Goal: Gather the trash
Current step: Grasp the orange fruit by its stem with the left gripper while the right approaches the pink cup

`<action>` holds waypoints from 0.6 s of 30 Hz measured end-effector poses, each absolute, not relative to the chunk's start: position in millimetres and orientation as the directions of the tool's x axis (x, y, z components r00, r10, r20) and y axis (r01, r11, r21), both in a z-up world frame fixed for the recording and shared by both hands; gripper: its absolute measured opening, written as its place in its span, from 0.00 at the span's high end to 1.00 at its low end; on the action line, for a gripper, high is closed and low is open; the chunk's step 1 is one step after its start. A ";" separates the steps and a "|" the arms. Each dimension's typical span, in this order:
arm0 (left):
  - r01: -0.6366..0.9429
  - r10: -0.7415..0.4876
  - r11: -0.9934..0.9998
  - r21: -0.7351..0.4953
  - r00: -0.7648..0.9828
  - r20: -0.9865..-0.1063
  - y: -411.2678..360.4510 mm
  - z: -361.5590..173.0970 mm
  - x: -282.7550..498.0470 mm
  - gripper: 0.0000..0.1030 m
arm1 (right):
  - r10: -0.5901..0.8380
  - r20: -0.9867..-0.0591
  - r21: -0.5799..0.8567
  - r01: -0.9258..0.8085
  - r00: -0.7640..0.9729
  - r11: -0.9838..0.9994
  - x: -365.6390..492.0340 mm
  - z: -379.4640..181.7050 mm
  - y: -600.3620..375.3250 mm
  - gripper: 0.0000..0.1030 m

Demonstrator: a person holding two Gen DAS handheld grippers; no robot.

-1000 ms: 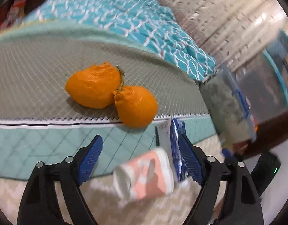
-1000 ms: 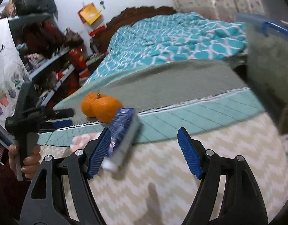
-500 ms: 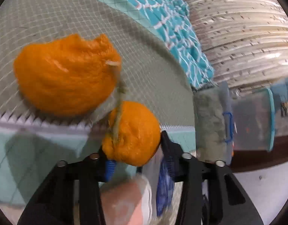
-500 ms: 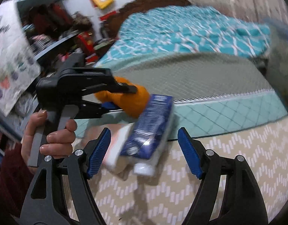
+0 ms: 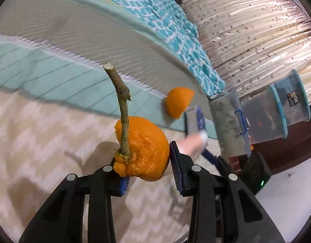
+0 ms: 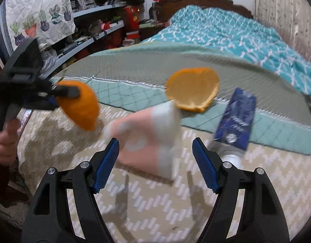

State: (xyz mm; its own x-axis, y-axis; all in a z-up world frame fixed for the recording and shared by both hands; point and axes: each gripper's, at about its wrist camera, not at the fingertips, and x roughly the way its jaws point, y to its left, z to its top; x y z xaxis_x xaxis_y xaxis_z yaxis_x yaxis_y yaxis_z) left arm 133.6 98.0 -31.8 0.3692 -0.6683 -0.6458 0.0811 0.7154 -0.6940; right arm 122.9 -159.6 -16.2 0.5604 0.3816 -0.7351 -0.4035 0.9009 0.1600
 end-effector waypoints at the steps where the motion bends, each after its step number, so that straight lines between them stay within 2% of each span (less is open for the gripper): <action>1: 0.070 -0.670 0.713 -0.698 0.364 -0.648 102.7 -36.1 126.5 0.68 | 0.383 -0.742 0.168 -0.401 0.550 0.901 123.0 -18.5 -155.9 0.27; 4: 0.061 -0.678 0.704 -0.708 0.354 -0.644 106.5 -43.5 118.1 0.68 | 0.357 -0.747 0.154 -0.376 0.561 0.914 117.9 -20.0 -146.8 0.27; 9: 0.079 -0.696 0.692 -0.718 0.336 -0.634 102.4 -50.4 115.7 0.67 | 0.332 -0.735 0.124 -0.364 0.591 0.923 110.6 -15.6 -136.3 0.21; 18: 0.101 -0.699 0.692 -0.715 0.341 -0.628 101.2 -56.6 110.9 0.64 | 0.227 -0.760 -0.049 -0.402 0.609 0.914 119.4 -21.4 -113.0 0.17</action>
State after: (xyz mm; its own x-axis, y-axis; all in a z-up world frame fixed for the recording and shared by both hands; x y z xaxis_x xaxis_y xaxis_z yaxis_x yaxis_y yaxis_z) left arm 110.9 101.2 -56.6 0.3410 -0.6991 -0.6285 0.1010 0.6919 -0.7149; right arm 119.4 -113.0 -21.4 0.6094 0.2269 -0.7597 -0.4017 0.9144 -0.0491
